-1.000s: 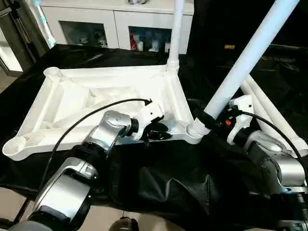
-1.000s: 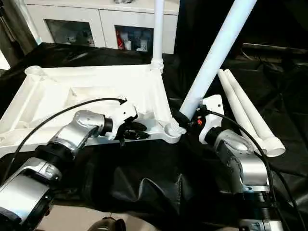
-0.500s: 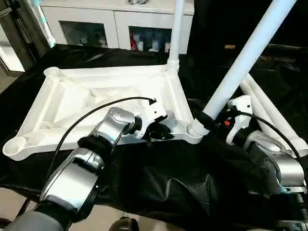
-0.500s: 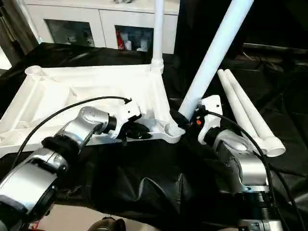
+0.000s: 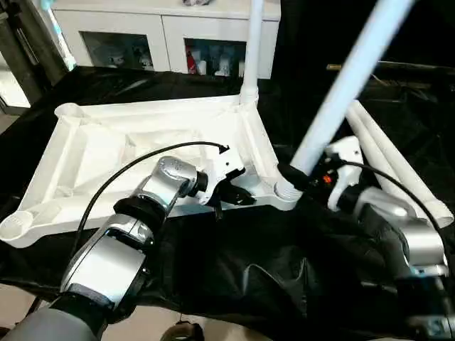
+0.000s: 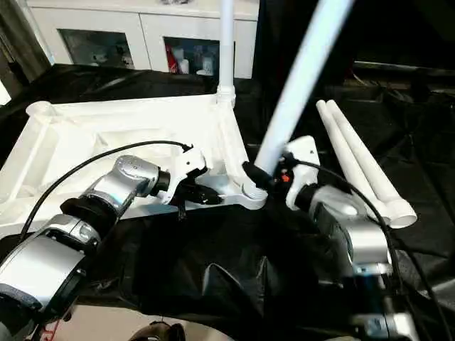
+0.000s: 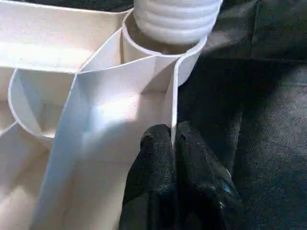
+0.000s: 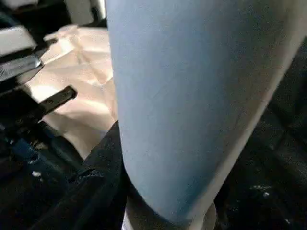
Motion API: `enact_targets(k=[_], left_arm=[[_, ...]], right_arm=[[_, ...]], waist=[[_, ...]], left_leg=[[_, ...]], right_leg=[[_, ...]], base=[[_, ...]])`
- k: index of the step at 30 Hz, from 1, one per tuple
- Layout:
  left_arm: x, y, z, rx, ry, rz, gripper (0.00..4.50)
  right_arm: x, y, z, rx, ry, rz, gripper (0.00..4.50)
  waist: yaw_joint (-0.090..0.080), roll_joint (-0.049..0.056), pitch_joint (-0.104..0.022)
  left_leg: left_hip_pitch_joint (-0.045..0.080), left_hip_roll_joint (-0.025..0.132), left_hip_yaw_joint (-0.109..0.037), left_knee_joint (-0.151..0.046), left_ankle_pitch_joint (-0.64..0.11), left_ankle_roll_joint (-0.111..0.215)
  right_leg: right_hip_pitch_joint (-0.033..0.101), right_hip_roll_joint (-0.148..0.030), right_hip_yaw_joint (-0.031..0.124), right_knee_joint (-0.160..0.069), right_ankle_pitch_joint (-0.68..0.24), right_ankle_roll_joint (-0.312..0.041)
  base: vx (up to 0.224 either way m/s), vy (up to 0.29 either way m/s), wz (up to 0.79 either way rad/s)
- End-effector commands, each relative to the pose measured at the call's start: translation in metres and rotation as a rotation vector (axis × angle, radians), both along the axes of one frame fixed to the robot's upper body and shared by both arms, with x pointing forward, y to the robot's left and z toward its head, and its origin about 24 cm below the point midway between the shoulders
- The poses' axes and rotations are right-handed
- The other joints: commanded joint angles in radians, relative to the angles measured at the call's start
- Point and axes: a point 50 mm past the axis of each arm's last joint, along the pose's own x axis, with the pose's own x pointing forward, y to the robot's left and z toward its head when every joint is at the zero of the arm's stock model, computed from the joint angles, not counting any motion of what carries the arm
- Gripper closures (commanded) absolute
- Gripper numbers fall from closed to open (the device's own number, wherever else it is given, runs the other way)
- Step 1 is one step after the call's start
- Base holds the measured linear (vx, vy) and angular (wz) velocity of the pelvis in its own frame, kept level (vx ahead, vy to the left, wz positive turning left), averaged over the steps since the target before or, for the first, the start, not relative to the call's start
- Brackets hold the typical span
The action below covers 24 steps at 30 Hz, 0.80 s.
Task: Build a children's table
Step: Insert table leg to table base
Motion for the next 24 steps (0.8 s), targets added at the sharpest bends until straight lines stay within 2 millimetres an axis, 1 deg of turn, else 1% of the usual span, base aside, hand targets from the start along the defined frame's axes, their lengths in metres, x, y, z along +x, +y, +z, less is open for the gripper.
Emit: enact_targets(k=[1,2,3,4,6,7,8,9,10,11,12,15,16,18,20,21,22,23,24], left_arm=[[0.001,0.002,0.007,-0.047,0.002,0.003,4.50],[0.000,0.003,0.007,-0.049,0.005,0.004,4.50],[-0.001,0.004,0.007,-0.048,0.004,0.002,4.50],[-0.001,0.004,0.007,-0.048,0.004,0.002,4.50],[-0.006,0.005,0.005,-0.044,-0.021,-0.023,4.50],[-0.006,0.005,0.005,-0.043,-0.023,-0.024,4.50],[-0.008,0.006,0.005,-0.032,-0.042,-0.035,4.50],[-0.008,0.006,0.005,-0.032,-0.042,-0.035,4.50],[-0.013,0.010,0.002,0.000,-0.082,-0.051,4.50],[-0.014,0.010,0.002,0.000,-0.082,-0.051,4.50],[-0.015,0.011,0.002,-0.002,-0.081,-0.051,4.50],[-0.017,0.012,0.003,-0.017,-0.071,-0.048,4.50],[-0.018,0.013,0.003,-0.016,-0.070,-0.047,4.50],[-0.020,0.013,0.004,-0.017,-0.067,-0.046,4.50],[-0.020,0.013,0.004,-0.017,-0.067,-0.046,4.50],[-0.022,0.013,0.004,-0.015,-0.059,-0.054,4.50],[-0.023,0.014,0.004,-0.012,-0.056,-0.059,4.50],[-0.025,0.014,0.004,-0.006,-0.053,-0.065,4.50],[-0.027,0.014,0.004,-0.002,-0.052,-0.069,4.50]], right_arm=[[0.001,0.002,-0.004,-0.039,0.033,0.027,2.59],[0.001,0.003,-0.005,-0.048,0.050,0.040,2.59],[0.002,0.004,-0.006,-0.054,0.061,0.051,2.59],[0.002,0.004,-0.006,-0.054,0.061,0.051,2.59],[0.001,0.006,-0.008,-0.079,0.095,0.076,2.59],[0.001,0.006,-0.008,-0.080,0.096,0.077,2.59],[0.001,0.006,-0.010,-0.087,0.110,0.086,2.59],[0.001,0.006,-0.010,-0.087,0.110,0.086,2.59],[-0.001,0.007,-0.014,-0.104,0.149,0.102,2.59],[-0.001,0.007,-0.014,-0.106,0.152,0.103,2.59],[-0.001,0.007,-0.015,-0.110,0.159,0.106,2.59],[-0.001,0.007,-0.016,-0.108,0.173,0.114,2.59],[-0.001,0.007,-0.016,-0.107,0.181,0.116,2.59],[-0.001,0.007,-0.017,-0.107,0.193,0.122,2.59],[-0.001,0.007,-0.017,-0.107,0.193,0.122,2.59],[-0.001,0.007,-0.018,-0.103,0.206,0.128,2.59],[-0.002,0.008,-0.020,-0.092,0.226,0.139,2.59],[-0.001,0.008,-0.022,-0.084,0.237,0.144,2.59],[-0.001,0.009,-0.024,-0.080,0.244,0.147,2.59]], waist=[[0.002,-0.005,-0.080],[0.002,-0.010,-0.078],[0.003,-0.006,-0.079],[0.001,-0.005,-0.078],[0.001,-0.012,-0.075],[-0.001,-0.009,-0.074],[-0.002,-0.013,-0.074],[-0.003,-0.011,-0.072],[-0.003,-0.014,-0.071],[-0.005,-0.013,-0.070],[-0.008,-0.010,-0.070],[-0.012,-0.010,-0.067],[-0.014,-0.011,-0.067],[-0.016,-0.011,-0.068],[-0.017,-0.011,-0.068],[-0.017,-0.010,-0.068],[-0.017,-0.006,-0.069],[-0.018,-0.006,-0.072],[-0.020,-0.007,-0.071]], left_leg=[[0.048,0.072,-0.038,-0.066,-0.161,0.071],[0.048,0.072,-0.037,-0.067,-0.159,0.074],[0.049,0.074,-0.038,-0.068,-0.154,0.077],[0.050,0.074,-0.038,-0.068,-0.161,0.077],[0.049,0.078,-0.038,-0.072,-0.170,0.073],[0.050,0.075,-0.036,-0.071,-0.174,0.074],[0.050,0.075,-0.035,-0.071,-0.175,0.074],[0.048,0.076,-0.036,-0.073,-0.174,0.072],[0.049,0.078,-0.038,-0.074,-0.179,0.068],[0.048,0.079,-0.039,-0.076,-0.177,0.067],[0.050,0.078,-0.037,-0.077,-0.185,0.064],[0.052,0.077,-0.036,-0.080,-0.199,0.048],[0.052,0.076,-0.036,-0.081,-0.202,0.045],[0.052,0.076,-0.035,-0.081,-0.196,0.042],[0.051,0.075,-0.035,-0.079,-0.183,0.047],[0.051,0.075,-0.035,-0.079,-0.177,0.050],[0.051,0.076,-0.036,-0.079,-0.171,0.052],[0.051,0.076,-0.036,-0.079,-0.163,0.056],[0.050,0.076,-0.036,-0.078,-0.158,0.060]], right_leg=[[0.037,-0.082,0.035,-0.073,0.096,-0.315],[0.036,-0.080,0.035,-0.073,0.097,-0.314],[0.037,-0.081,0.034,-0.071,0.100,-0.316],[0.035,-0.080,0.034,-0.072,0.092,-0.317],[0.037,-0.082,0.034,-0.074,0.072,-0.317],[0.035,-0.080,0.035,-0.075,0.059,-0.312],[0.033,-0.080,0.036,-0.077,0.053,-0.311],[0.034,-0.080,0.036,-0.077,0.045,-0.307],[0.034,-0.081,0.037,-0.078,0.035,-0.303],[0.035,-0.081,0.036,-0.077,0.033,-0.301],[0.031,-0.078,0.036,-0.079,0.019,-0.297],[0.028,-0.076,0.038,-0.081,-0.001,-0.294],[0.028,-0.076,0.038,-0.082,-0.004,-0.293],[0.029,-0.077,0.038,-0.080,0.007,-0.294],[0.030,-0.077,0.038,-0.081,0.023,-0.293],[0.030,-0.077,0.038,-0.080,0.035,-0.294],[0.031,-0.077,0.037,-0.077,0.049,-0.297],[0.032,-0.076,0.036,-0.075,0.070,-0.301],[0.032,-0.076,0.036,-0.075,0.080,-0.303]], base=[[0.000,0.000,0.00],[0.000,0.000,0.00],[0.000,0.000,0.00],[0.000,0.000,0.00],[0.000,0.000,0.00],[0.000,0.000,0.00],[0.000,0.000,0.00],[0.000,0.000,0.00],[0.000,0.000,0.00],[0.000,0.000,0.00],[0.000,0.000,0.00],[0.000,0.000,0.00],[0.000,0.000,0.00],[0.000,0.000,0.00],[0.000,0.000,0.00],[0.000,0.000,0.00],[0.000,0.000,0.00],[0.000,0.000,0.00],[0.000,0.000,0.00]])
